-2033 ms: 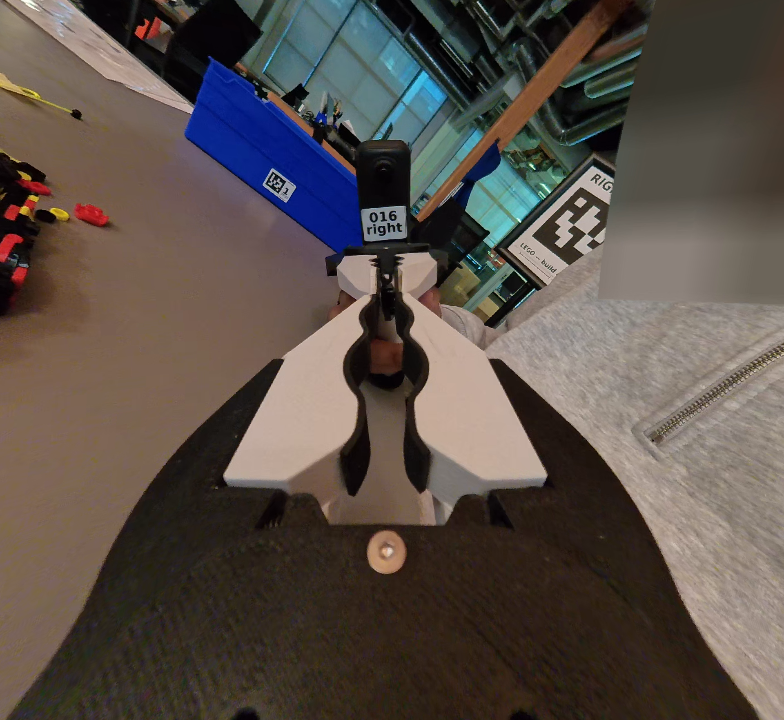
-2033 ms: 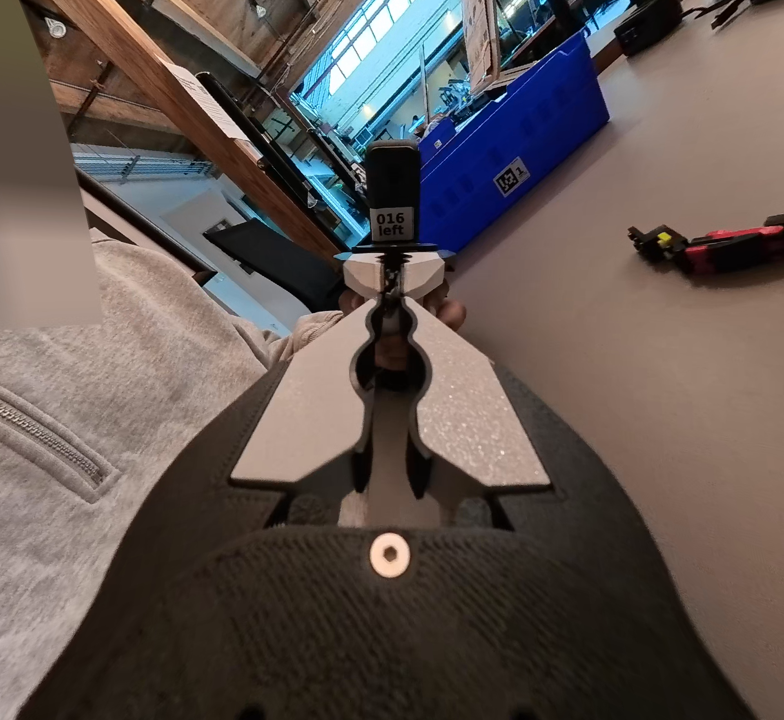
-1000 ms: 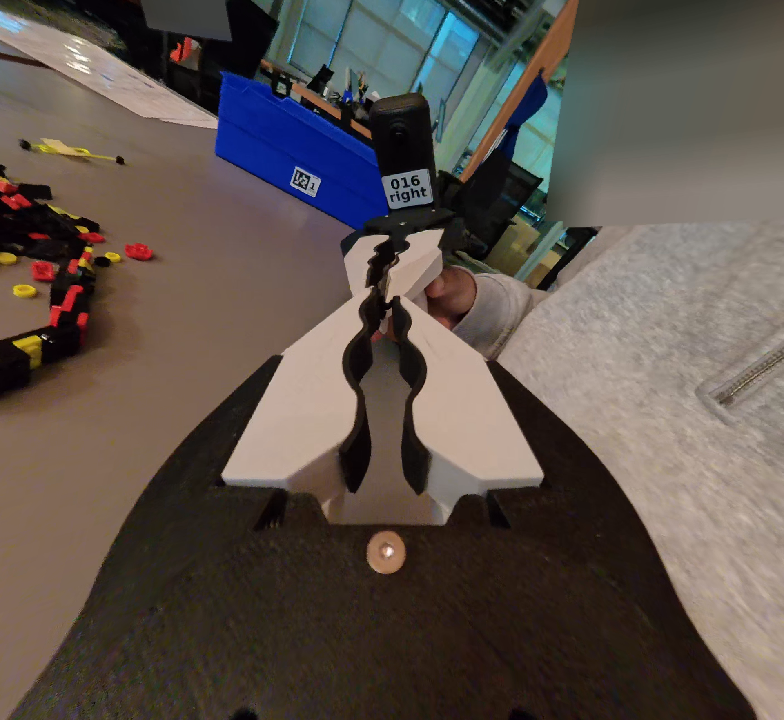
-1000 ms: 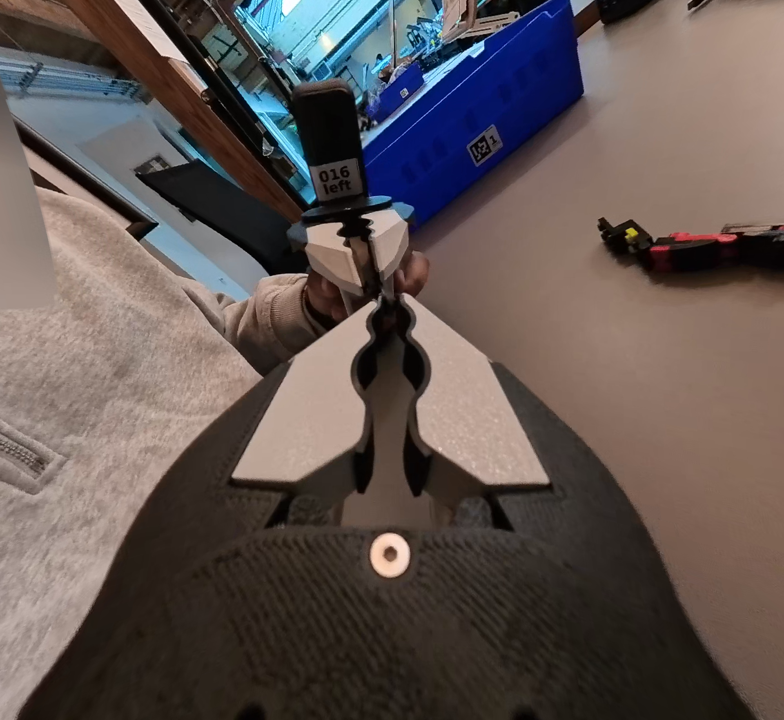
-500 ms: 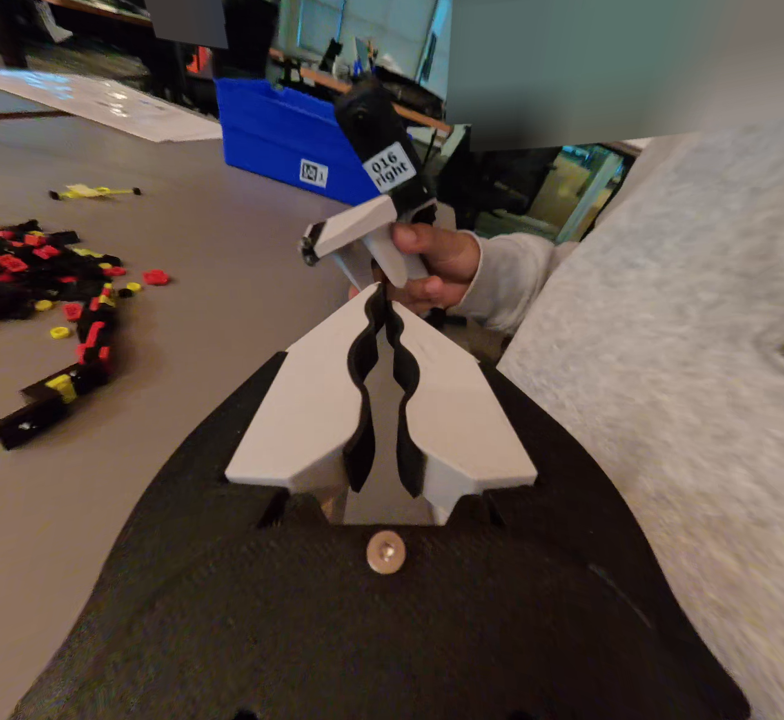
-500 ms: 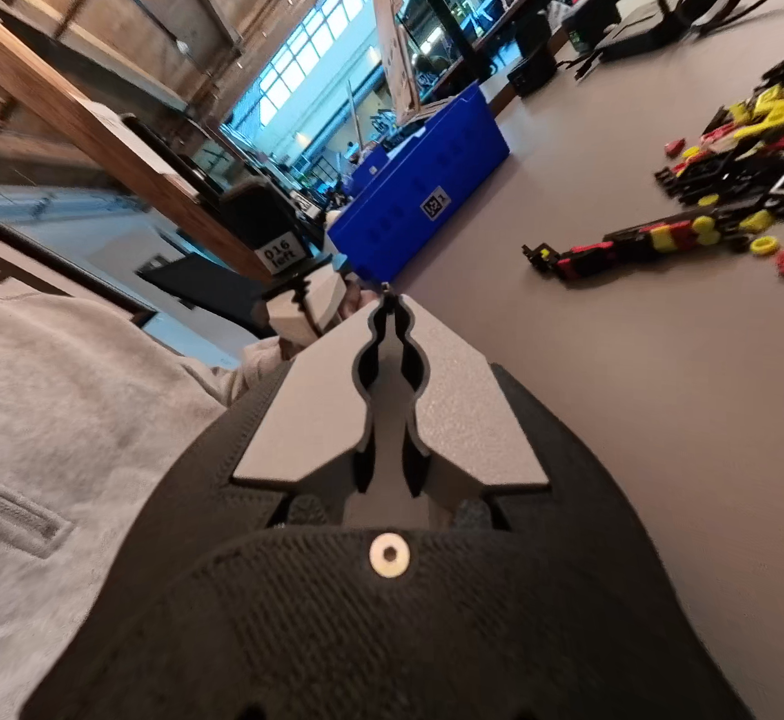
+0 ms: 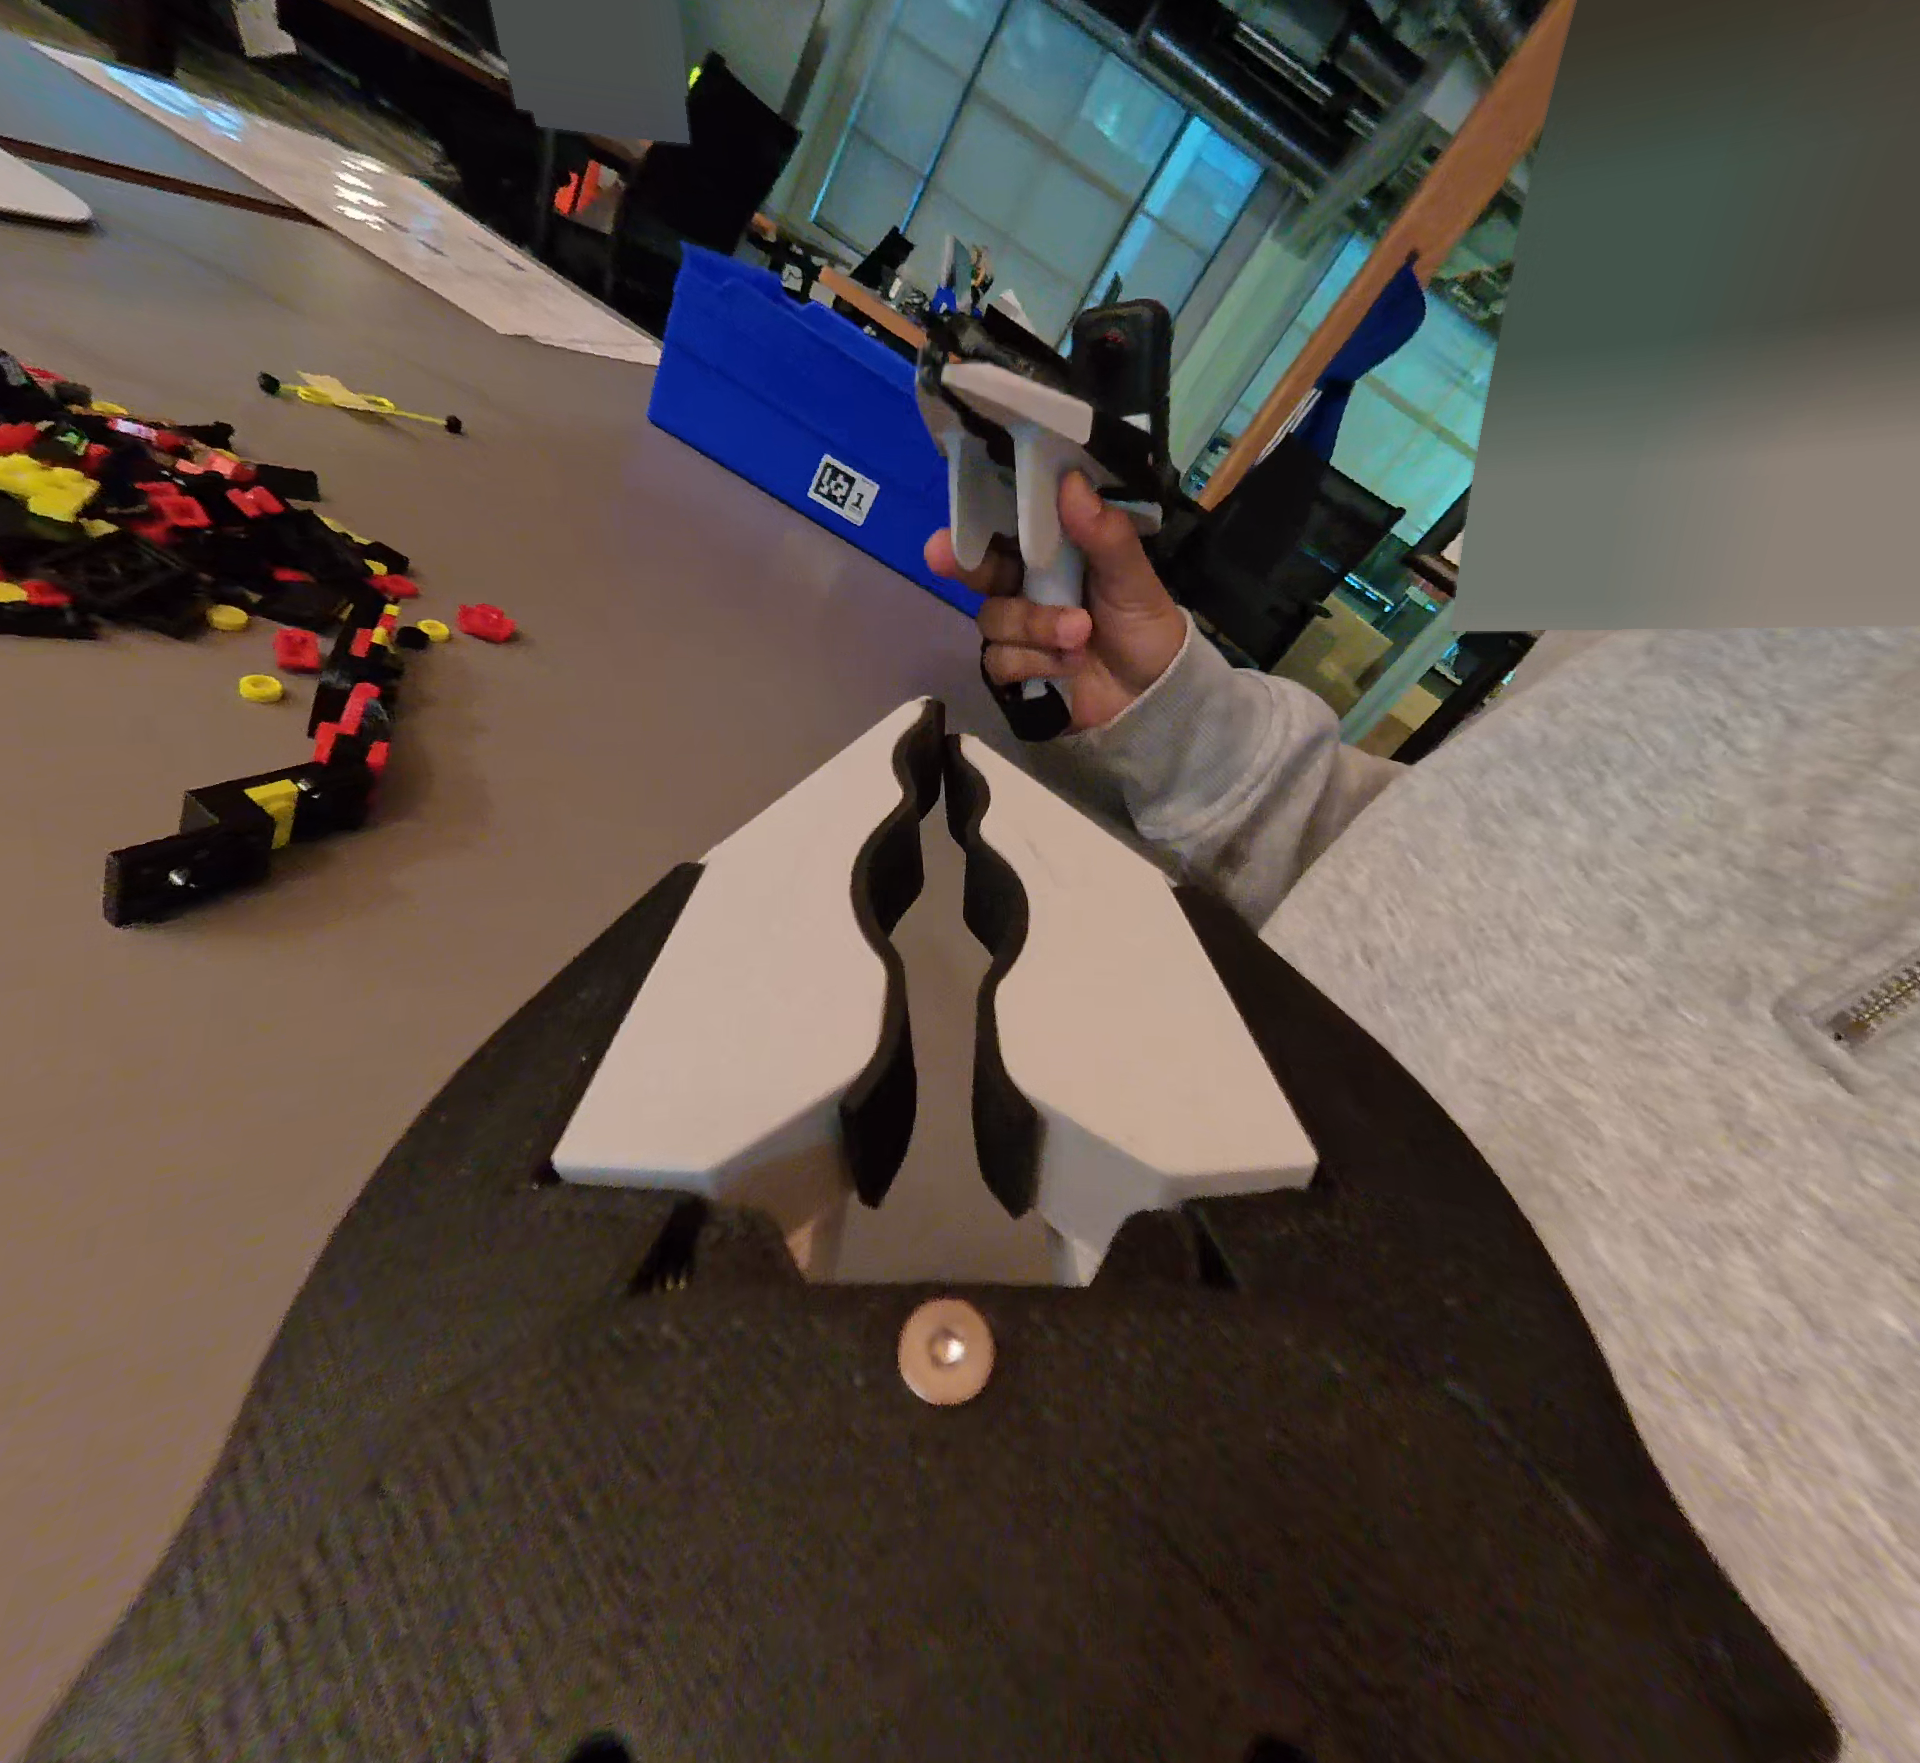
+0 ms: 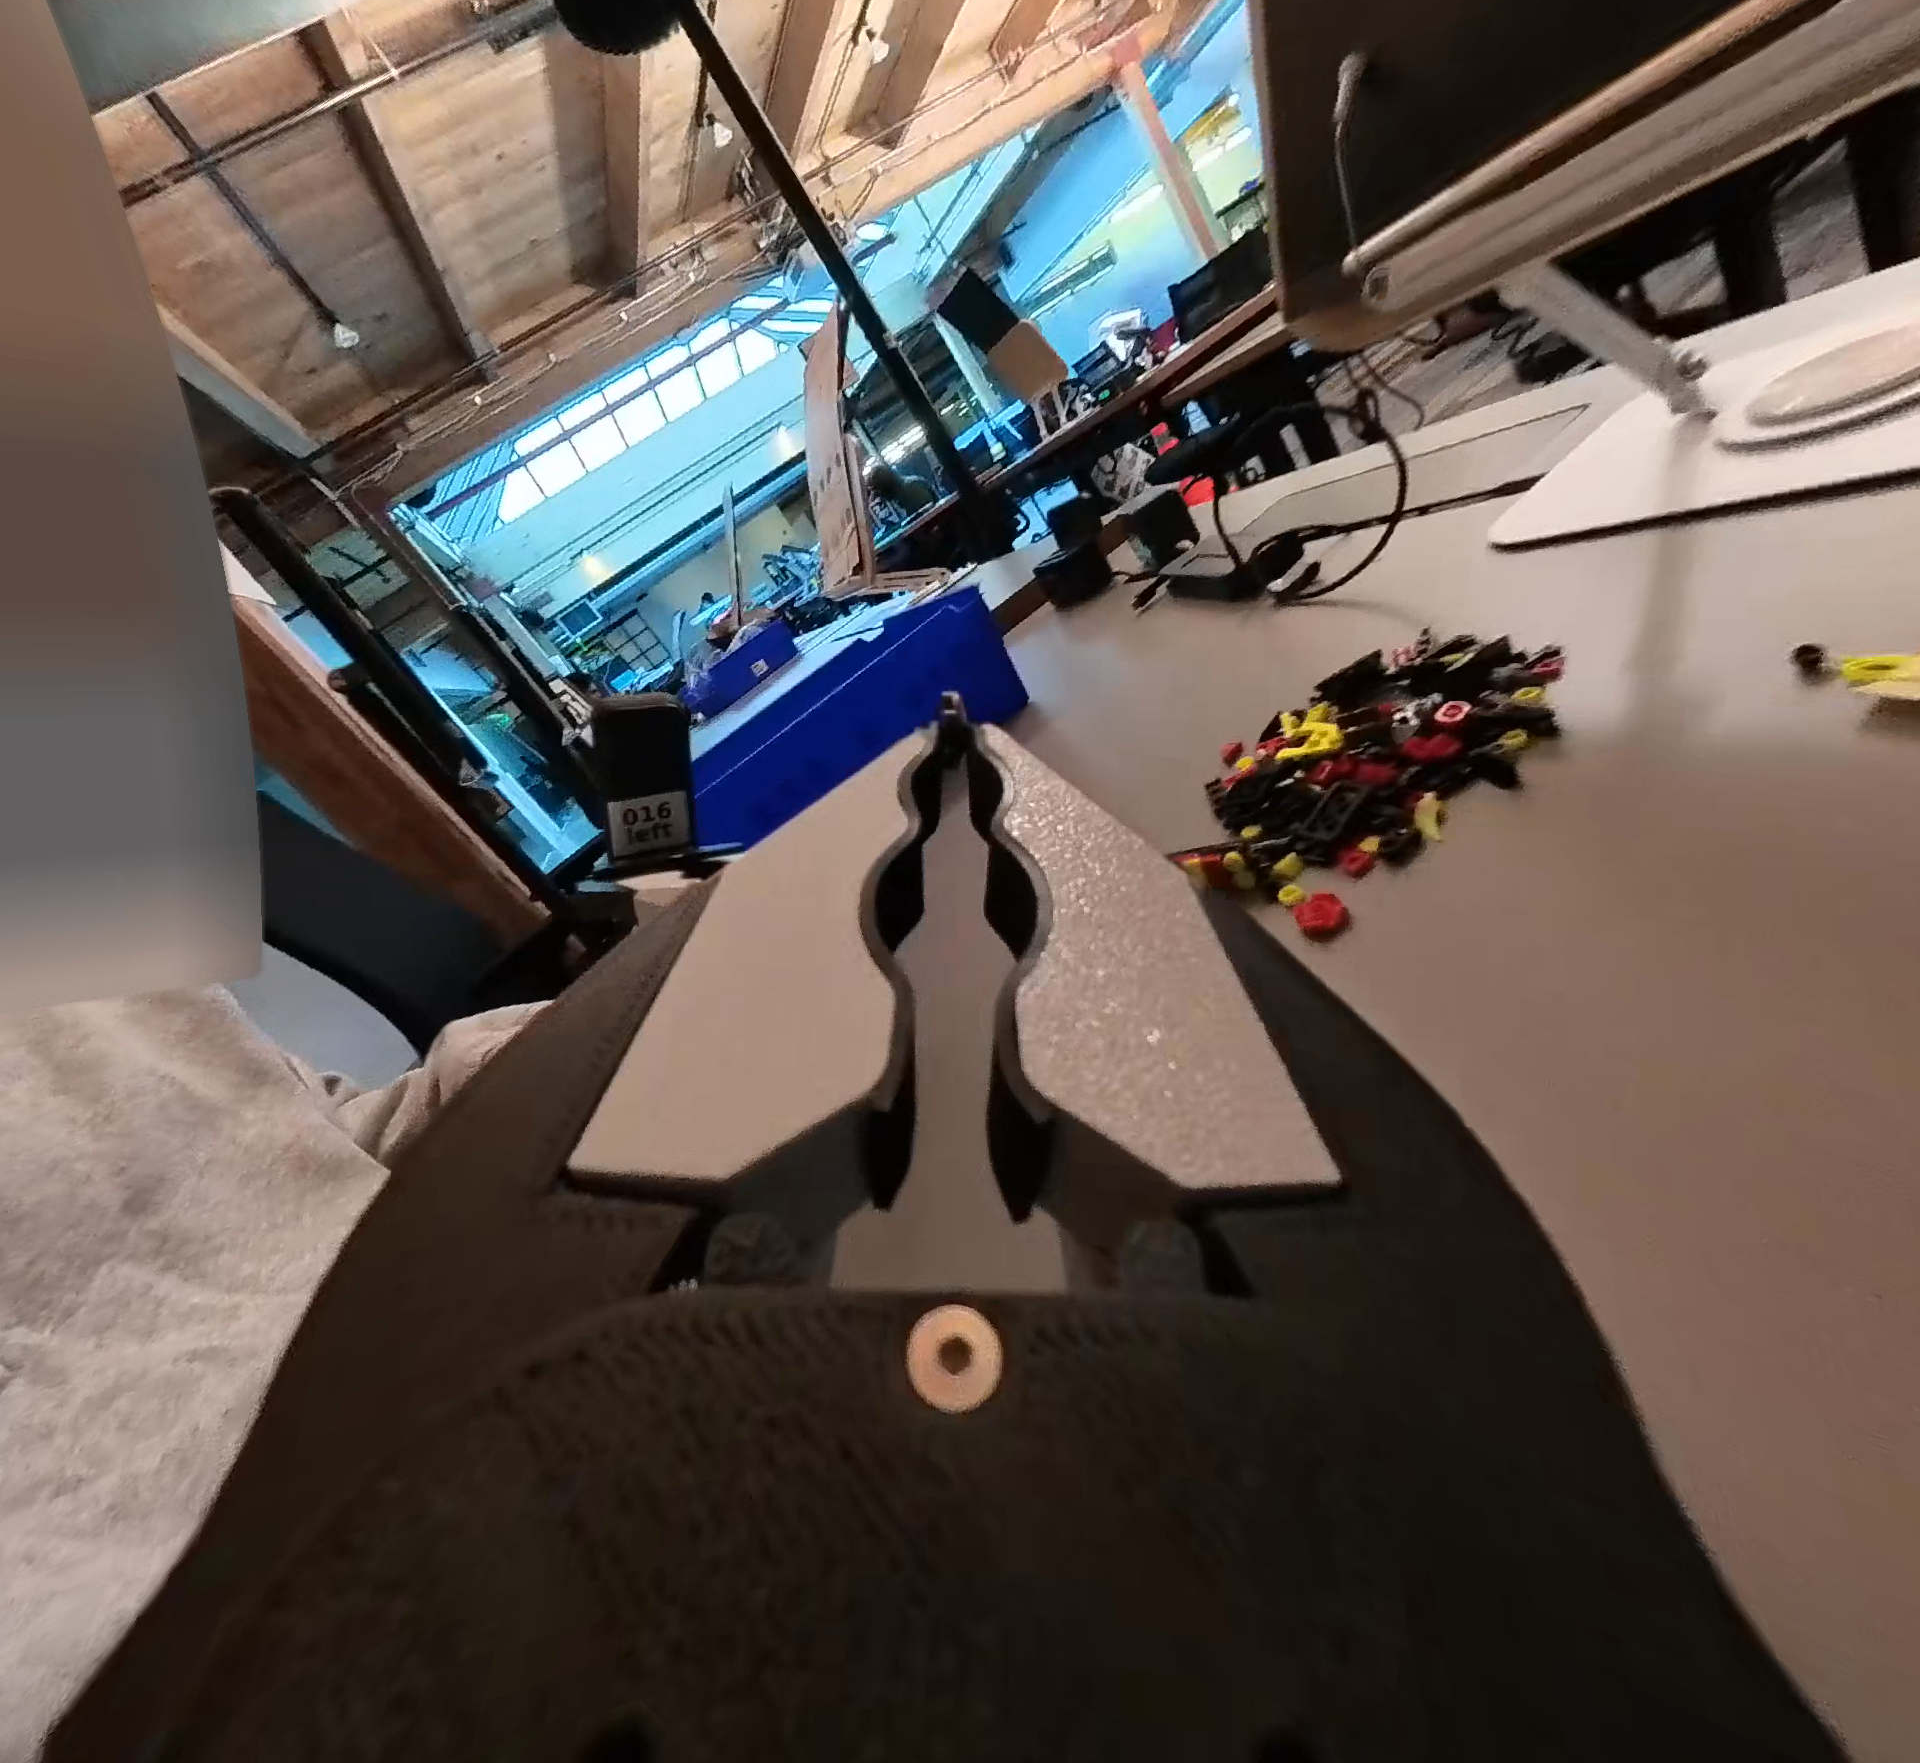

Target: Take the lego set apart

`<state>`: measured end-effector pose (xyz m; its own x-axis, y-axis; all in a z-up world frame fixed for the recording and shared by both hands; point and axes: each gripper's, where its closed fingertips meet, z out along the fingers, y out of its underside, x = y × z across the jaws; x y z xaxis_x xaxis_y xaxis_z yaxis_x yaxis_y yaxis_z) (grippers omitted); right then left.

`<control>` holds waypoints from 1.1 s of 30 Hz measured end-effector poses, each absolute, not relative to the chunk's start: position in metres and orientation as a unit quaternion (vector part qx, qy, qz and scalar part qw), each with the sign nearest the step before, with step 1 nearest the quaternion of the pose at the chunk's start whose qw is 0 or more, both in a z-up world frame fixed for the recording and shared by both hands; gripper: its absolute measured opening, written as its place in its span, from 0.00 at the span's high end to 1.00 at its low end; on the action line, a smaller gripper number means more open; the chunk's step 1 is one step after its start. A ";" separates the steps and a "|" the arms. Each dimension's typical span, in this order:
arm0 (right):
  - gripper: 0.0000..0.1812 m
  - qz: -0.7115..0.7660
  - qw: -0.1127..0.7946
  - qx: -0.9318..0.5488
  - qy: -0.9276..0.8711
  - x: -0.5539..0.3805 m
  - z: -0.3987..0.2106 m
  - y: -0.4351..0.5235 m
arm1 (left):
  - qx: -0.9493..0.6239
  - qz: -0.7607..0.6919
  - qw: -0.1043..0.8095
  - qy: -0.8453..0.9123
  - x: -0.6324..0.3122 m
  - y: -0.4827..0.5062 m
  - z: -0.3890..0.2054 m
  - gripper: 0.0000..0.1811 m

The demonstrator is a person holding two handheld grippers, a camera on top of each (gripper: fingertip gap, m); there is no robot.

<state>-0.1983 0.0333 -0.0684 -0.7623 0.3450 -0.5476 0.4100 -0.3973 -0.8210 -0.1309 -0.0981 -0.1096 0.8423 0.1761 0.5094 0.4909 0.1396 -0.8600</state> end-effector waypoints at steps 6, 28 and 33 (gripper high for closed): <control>0.99 -0.758 -0.010 0.344 0.554 -0.200 -0.067 0.042 | -0.655 -0.103 0.706 -0.250 -0.127 -0.093 -0.110 1.00; 0.99 -0.755 -0.096 0.360 0.540 -0.142 -0.068 0.095 | -0.921 -0.079 0.378 -0.042 0.040 0.077 -0.212 0.91; 0.99 -0.755 -0.088 0.362 0.539 -0.134 -0.071 0.097 | -0.945 -0.076 0.314 -0.057 0.043 0.081 -0.240 0.87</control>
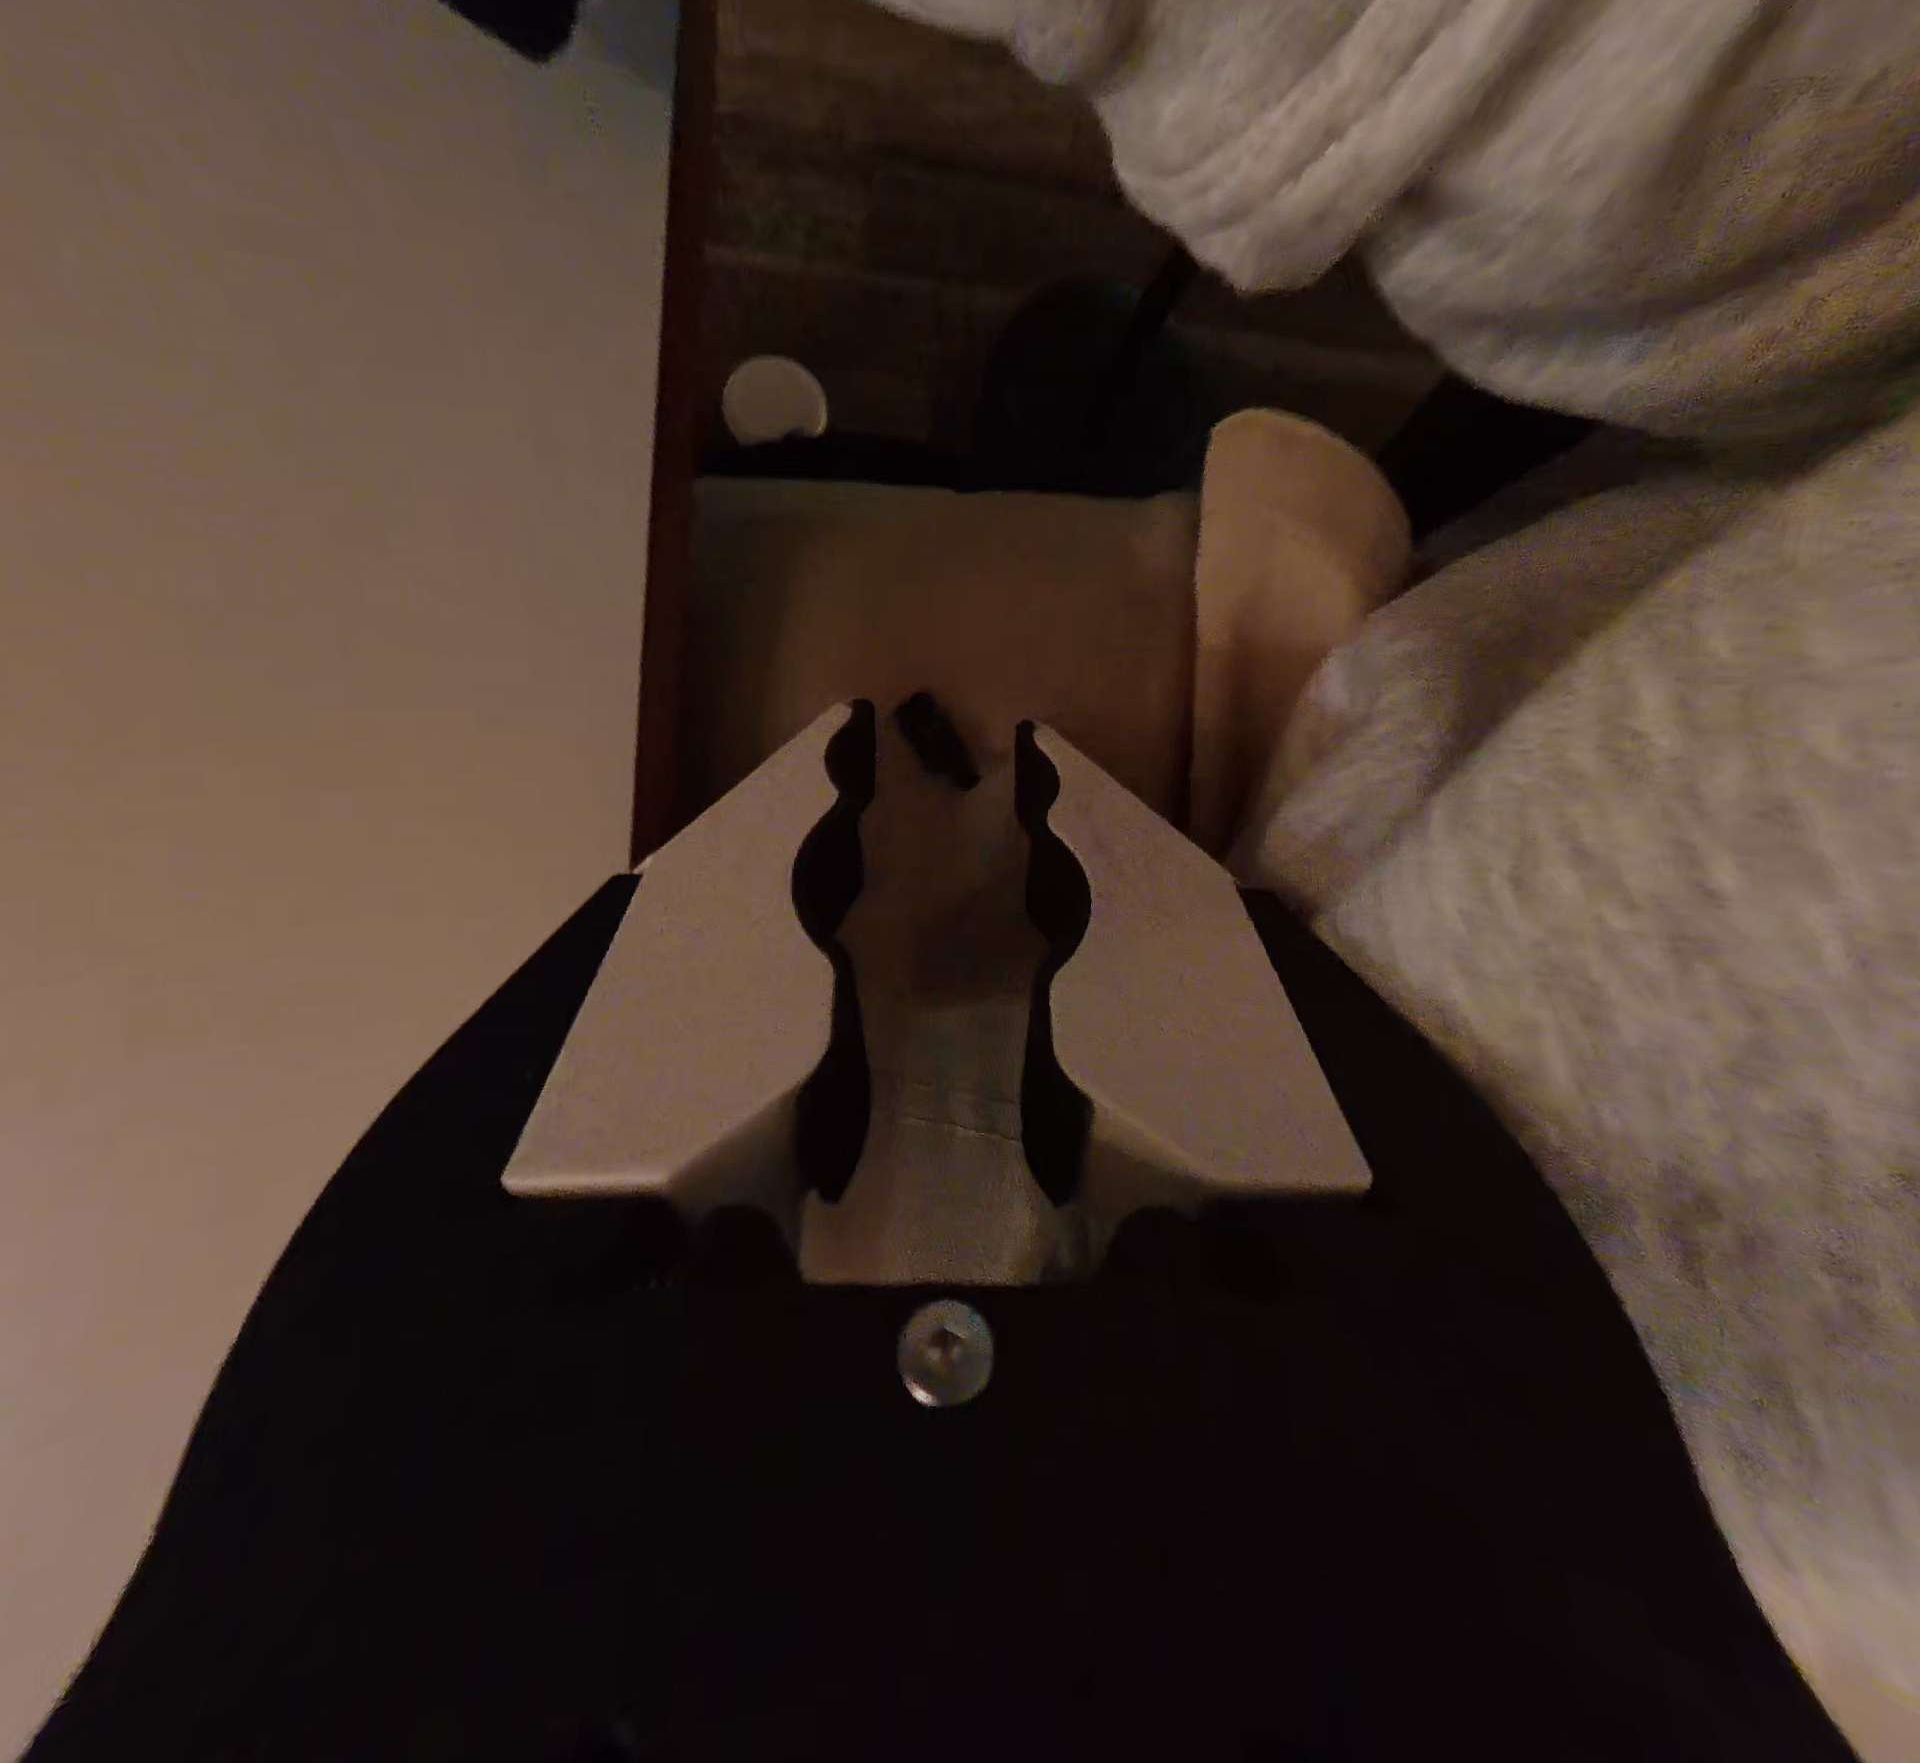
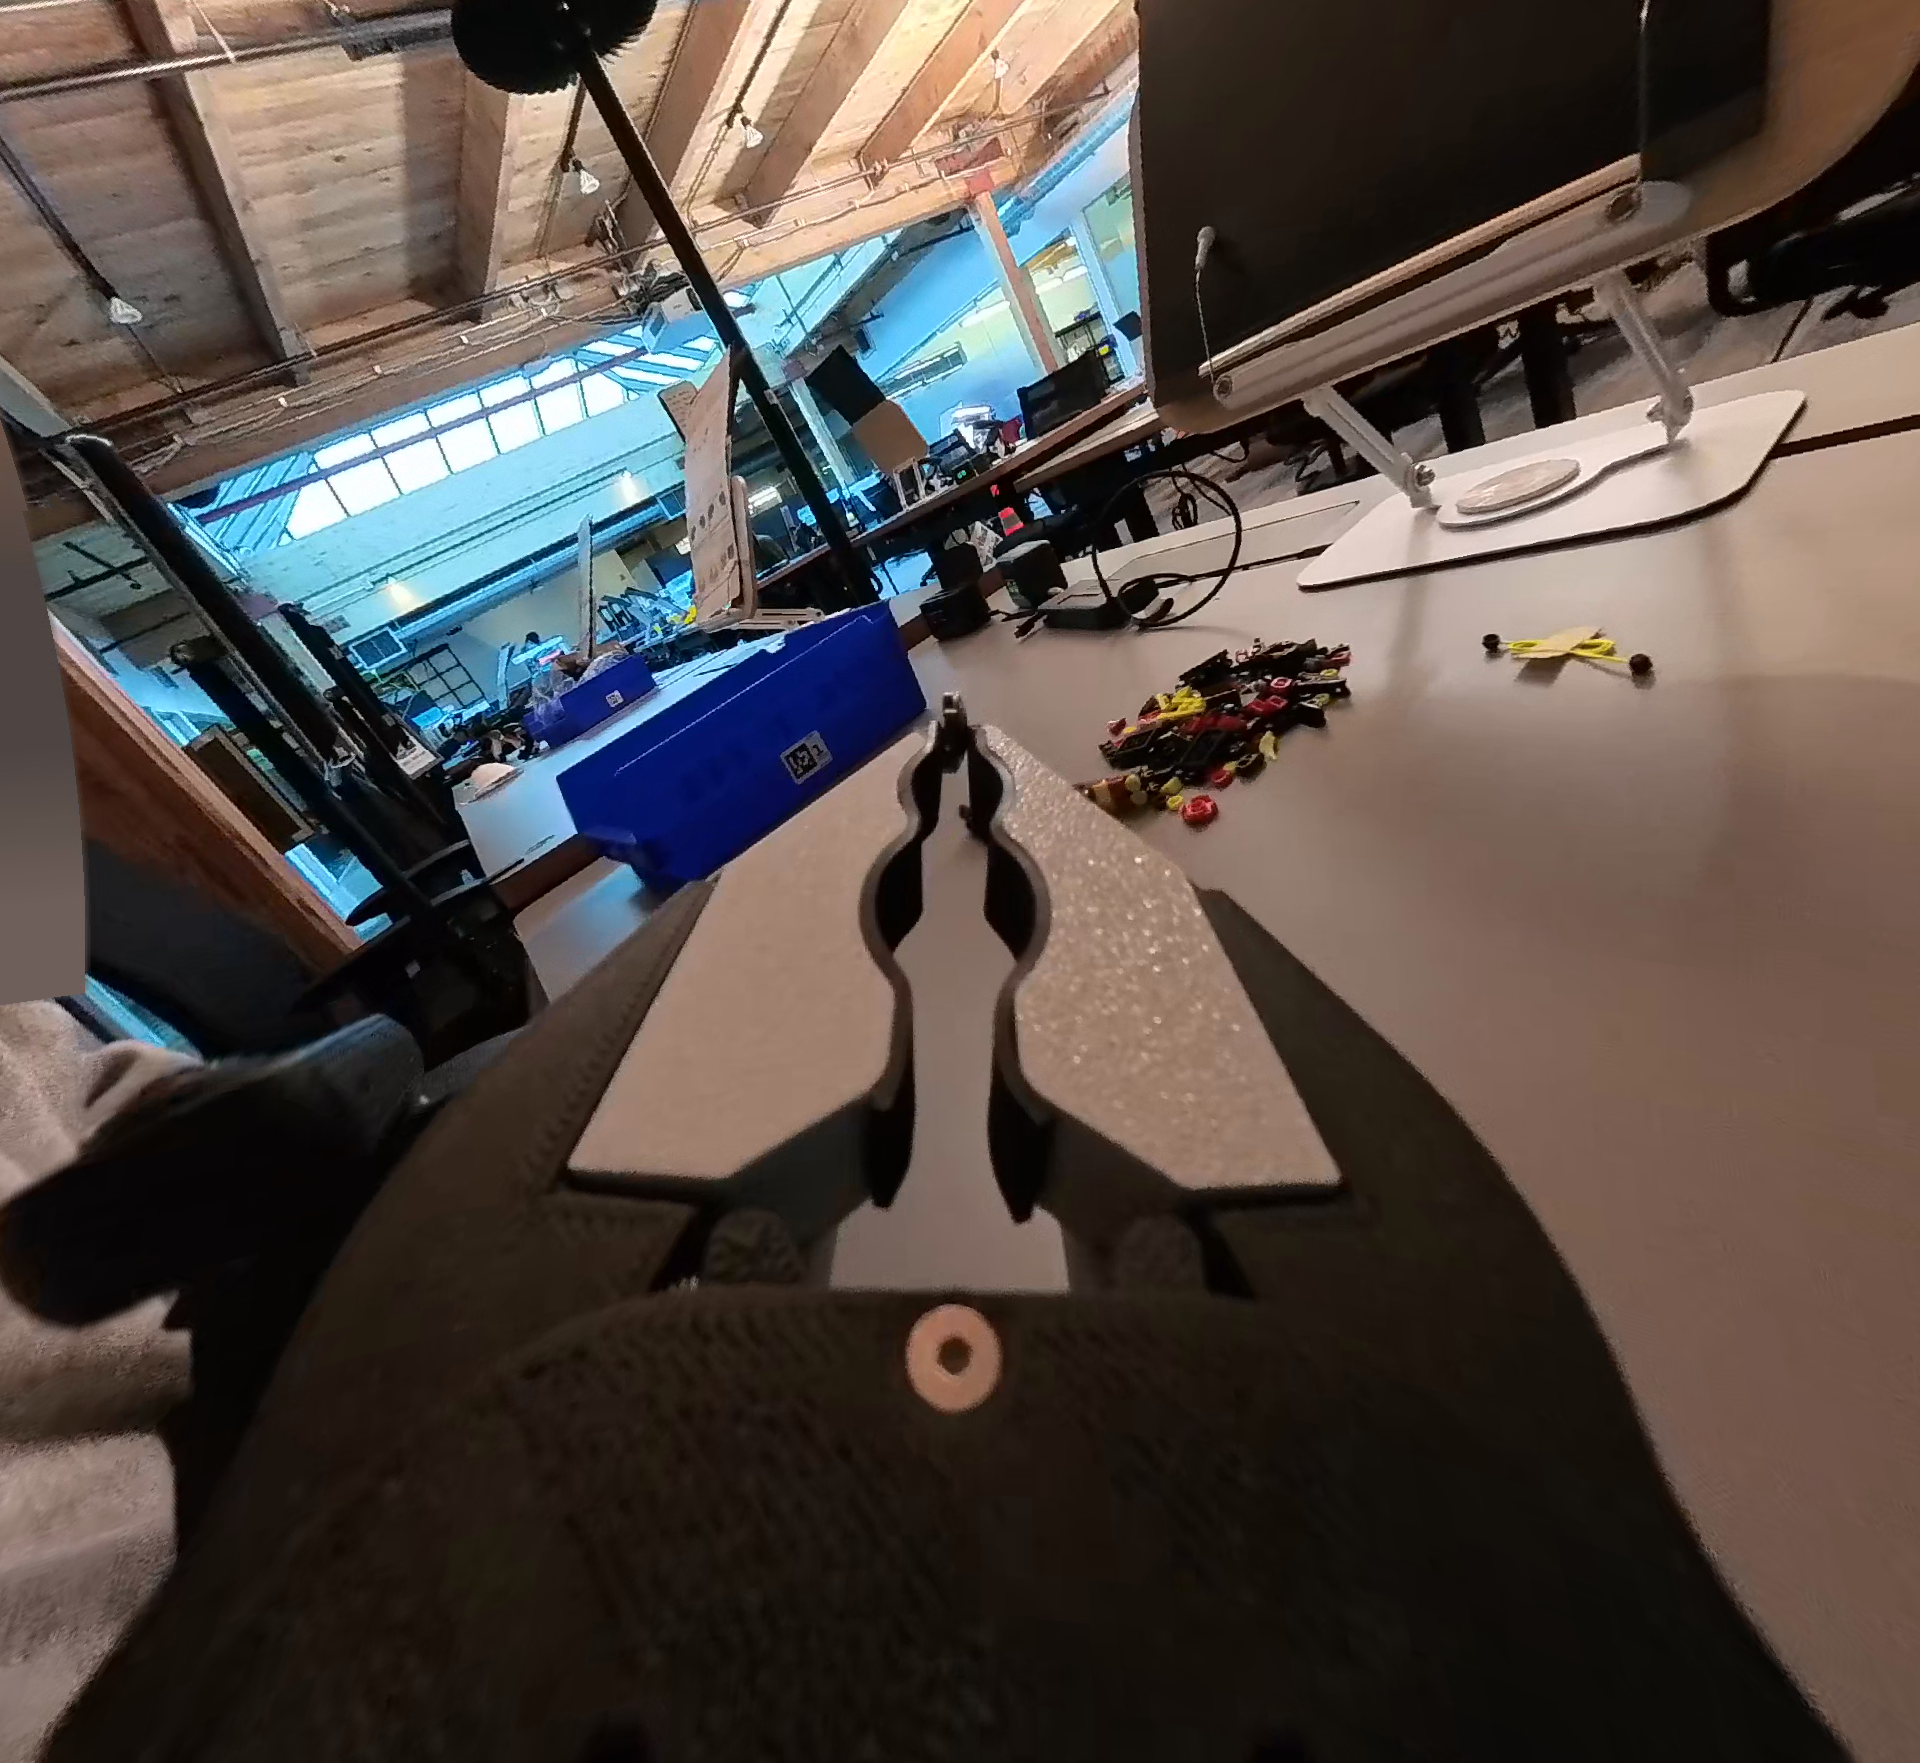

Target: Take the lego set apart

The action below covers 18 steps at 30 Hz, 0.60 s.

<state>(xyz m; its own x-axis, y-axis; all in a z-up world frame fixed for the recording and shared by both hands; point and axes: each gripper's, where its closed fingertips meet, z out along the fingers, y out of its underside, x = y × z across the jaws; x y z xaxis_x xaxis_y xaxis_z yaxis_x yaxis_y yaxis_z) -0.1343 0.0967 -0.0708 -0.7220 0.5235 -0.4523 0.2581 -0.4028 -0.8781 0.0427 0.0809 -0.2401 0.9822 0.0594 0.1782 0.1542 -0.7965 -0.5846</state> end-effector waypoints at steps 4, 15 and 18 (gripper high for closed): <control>0.99 0.755 0.084 -0.367 -0.536 -0.130 -0.073 0.101 | -0.963 -0.035 0.267 -0.028 0.047 0.080 -0.258 0.89; 1.00 0.761 0.075 -0.382 -0.519 -0.133 -0.076 0.113 | -0.897 -0.062 0.421 -0.120 0.008 0.077 -0.195 0.96; 1.00 0.758 0.073 -0.382 -0.523 -0.134 -0.078 0.111 | -0.883 0.015 0.442 -0.155 -0.045 0.047 -0.171 0.96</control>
